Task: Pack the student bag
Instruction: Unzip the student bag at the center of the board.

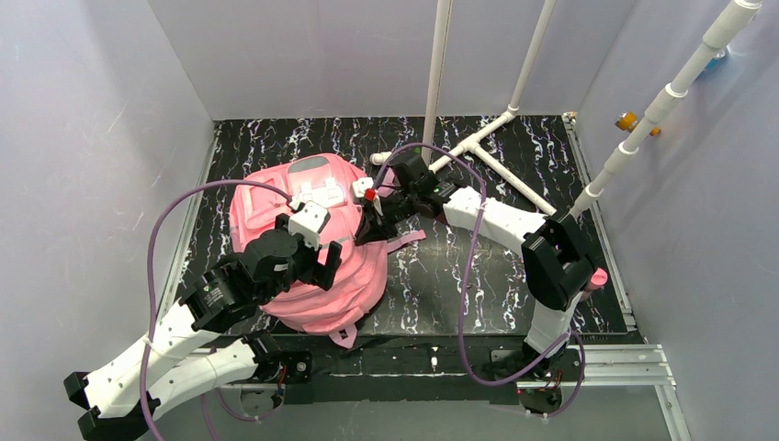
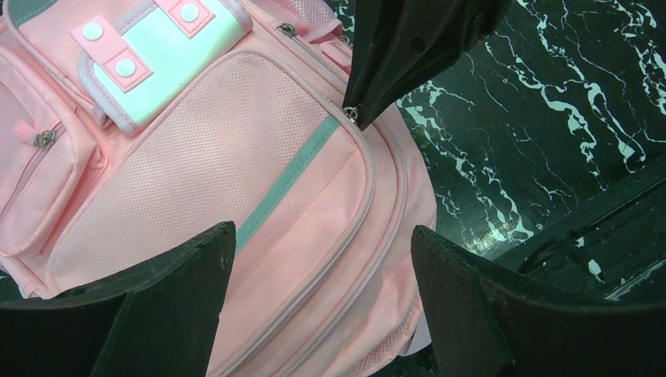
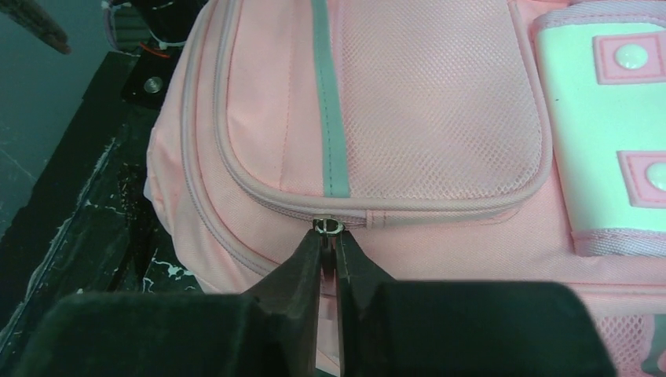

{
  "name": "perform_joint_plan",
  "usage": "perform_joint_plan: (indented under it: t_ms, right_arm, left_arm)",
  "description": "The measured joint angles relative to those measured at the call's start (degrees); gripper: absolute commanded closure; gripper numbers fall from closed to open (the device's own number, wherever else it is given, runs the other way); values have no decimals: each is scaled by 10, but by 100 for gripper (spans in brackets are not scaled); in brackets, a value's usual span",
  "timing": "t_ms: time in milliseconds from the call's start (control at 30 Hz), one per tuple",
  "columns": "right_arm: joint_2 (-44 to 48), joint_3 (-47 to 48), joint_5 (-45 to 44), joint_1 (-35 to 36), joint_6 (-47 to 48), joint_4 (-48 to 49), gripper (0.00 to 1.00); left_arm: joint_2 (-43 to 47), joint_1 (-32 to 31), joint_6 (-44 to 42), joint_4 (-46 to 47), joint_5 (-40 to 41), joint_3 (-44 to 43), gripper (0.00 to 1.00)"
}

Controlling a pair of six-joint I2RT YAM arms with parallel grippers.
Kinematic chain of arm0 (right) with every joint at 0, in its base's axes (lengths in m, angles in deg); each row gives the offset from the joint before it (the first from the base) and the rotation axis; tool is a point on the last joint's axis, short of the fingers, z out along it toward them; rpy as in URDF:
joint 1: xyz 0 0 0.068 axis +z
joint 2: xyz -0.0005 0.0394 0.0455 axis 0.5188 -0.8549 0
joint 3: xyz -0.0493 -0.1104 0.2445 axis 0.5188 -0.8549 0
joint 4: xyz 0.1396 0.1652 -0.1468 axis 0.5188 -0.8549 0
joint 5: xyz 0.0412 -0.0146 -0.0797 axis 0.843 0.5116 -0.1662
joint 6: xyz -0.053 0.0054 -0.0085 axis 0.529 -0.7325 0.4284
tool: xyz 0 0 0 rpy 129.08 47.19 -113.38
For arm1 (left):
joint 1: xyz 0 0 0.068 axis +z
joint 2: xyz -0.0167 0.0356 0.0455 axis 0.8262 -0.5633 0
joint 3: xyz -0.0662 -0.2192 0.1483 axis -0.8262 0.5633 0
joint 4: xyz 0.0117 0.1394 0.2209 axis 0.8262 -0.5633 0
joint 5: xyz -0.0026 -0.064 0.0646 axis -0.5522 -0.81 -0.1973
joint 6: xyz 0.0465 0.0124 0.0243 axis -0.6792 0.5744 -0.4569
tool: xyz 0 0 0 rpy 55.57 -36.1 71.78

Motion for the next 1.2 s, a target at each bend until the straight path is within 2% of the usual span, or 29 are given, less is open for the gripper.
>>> perform_joint_plan:
  t_ms: [67,233,333,467,567,767,867,933,1067,1200]
  right_arm:
    - [0,0,-12,2,-8,1,99]
    - [11,-19,-54,6,-47,6,99]
    - [41,-66,-100,6,-86,36,99]
    - [101,-145,-167,7,-148,95,99]
    - [148,-193,-210,-5,-194,127,99]
    - [164,-189,-261,-54,-240,104,99]
    - [151,-148,-280,-68,-242,58,99]
    - [148,-130,-294,-70,-242,34,99]
    - [149,-124,-309,-68,-245,-10,99]
    - [165,-124,-324,-63,-257,-59,99]
  left_arm:
    - [-1,0,8,-3,7,0,17]
    - [-26,0,71,-29,54,-3,14]
    - [-60,17,124,-61,73,-13,13]
    - [-106,78,168,-92,57,-46,11]
    - [-118,96,181,-96,44,-77,10]
    - [-94,97,205,-90,40,-95,14]
    - [-68,97,221,-63,33,-55,31]
    - [-42,97,230,-35,17,-1,36]
    - [-3,97,237,24,-31,102,39]
    - [10,97,246,96,-59,156,39]
